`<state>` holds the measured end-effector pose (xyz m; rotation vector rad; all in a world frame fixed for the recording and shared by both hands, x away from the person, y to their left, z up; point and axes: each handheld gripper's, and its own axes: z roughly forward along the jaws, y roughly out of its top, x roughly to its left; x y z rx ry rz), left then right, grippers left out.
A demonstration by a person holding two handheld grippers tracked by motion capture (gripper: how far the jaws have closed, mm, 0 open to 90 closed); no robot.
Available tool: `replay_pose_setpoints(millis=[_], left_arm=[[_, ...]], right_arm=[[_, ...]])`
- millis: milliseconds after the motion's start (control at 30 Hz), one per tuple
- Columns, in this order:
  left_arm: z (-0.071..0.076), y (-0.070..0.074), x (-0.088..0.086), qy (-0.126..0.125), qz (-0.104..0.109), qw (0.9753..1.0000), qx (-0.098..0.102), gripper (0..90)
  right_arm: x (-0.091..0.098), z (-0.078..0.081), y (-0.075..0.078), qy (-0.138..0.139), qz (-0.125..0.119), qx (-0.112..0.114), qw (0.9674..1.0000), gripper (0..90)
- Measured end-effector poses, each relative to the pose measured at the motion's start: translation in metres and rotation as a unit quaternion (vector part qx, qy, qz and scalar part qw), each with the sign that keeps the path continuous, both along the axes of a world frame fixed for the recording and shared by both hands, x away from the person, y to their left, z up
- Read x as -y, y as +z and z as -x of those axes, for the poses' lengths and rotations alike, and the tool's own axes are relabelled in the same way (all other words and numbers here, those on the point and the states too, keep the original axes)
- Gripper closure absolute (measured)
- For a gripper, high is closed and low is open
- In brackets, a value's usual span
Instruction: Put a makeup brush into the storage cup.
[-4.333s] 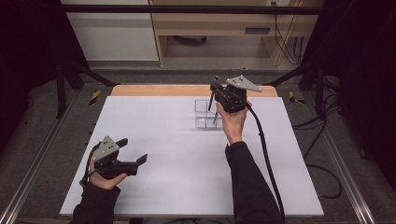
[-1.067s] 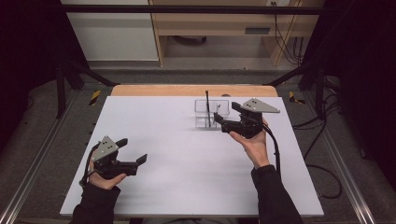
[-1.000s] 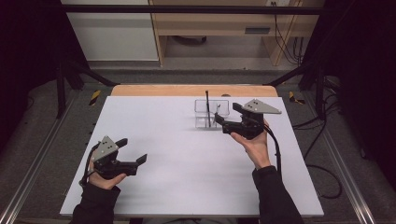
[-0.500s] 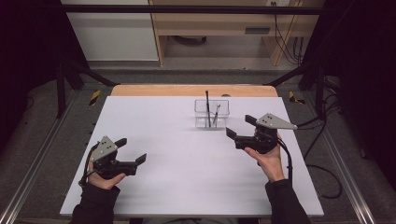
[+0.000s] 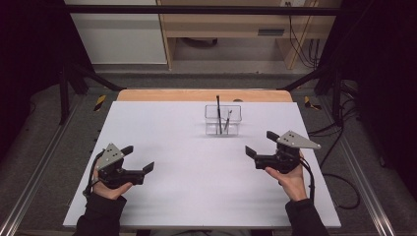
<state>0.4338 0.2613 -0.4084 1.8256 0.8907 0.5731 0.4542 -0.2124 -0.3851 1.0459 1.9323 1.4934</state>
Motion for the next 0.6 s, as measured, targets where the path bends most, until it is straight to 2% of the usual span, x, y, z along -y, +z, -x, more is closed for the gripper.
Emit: replay_pose_setpoints(millis=[67,400,600], left_arm=[[0.000,0.000,0.000,0.000,0.000,1.0000,0.000,4.6],[0.000,-0.002,-0.001,0.002,0.001,1.0000,-0.003,4.5],[0.000,-0.003,-0.002,0.003,0.002,1.0000,-0.003,4.6]], right_arm=[[0.003,0.004,-0.003,-0.003,0.004,-0.003,1.0000,2.3],[0.014,0.015,-0.014,-0.005,0.004,-0.010,0.9999,1.7],[0.024,0.020,-0.024,-0.013,-0.003,-0.018,0.9998,1.7]])
